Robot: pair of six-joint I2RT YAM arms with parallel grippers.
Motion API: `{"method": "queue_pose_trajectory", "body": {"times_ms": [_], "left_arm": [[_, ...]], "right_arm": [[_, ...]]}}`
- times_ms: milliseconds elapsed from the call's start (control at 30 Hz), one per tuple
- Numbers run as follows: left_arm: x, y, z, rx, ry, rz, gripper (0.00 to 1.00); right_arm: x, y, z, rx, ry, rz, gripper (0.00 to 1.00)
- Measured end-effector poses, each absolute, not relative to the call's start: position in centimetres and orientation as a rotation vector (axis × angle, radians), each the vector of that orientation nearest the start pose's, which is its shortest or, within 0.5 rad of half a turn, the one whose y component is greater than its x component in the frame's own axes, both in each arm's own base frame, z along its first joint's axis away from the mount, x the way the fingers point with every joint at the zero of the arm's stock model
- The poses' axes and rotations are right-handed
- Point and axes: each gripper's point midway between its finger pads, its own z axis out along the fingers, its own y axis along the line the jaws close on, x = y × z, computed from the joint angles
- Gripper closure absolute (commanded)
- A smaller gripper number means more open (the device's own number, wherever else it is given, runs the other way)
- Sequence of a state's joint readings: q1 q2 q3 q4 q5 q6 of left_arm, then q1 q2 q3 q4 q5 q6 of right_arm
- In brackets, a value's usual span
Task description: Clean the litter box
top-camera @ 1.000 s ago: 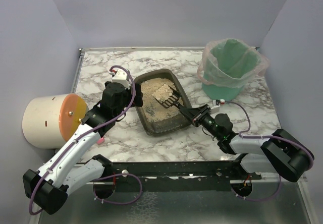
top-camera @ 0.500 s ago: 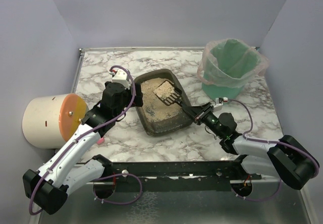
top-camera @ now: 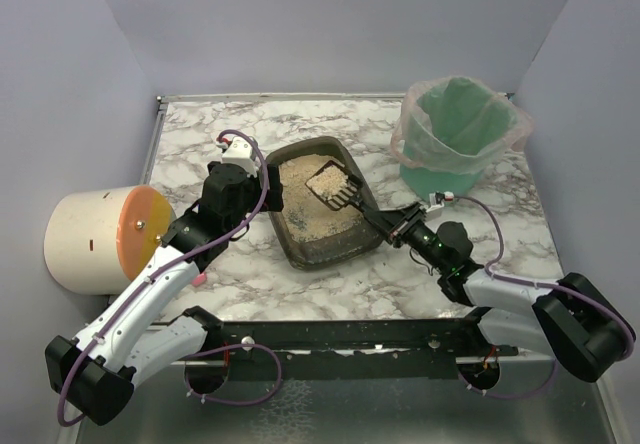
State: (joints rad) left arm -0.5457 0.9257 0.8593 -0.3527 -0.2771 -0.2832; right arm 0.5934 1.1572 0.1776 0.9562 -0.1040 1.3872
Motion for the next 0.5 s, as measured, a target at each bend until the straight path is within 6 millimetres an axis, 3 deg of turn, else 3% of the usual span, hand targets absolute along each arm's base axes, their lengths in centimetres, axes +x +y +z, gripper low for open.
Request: {"method": "queue_pose_trajectory", "body": {"times_ms": [300,500], "left_arm": [[29.10,-13.36,23.14,0.081,1.981,-0.264,0.01],[29.11,-13.37,23.13,0.081,1.981,-0.264,0.01]], "right_arm": [[25.02,24.25,16.49,0.631,1.774,1.596,0.99],[25.32,24.17,17.20,0.616,1.760,1.605,0.99]]}}
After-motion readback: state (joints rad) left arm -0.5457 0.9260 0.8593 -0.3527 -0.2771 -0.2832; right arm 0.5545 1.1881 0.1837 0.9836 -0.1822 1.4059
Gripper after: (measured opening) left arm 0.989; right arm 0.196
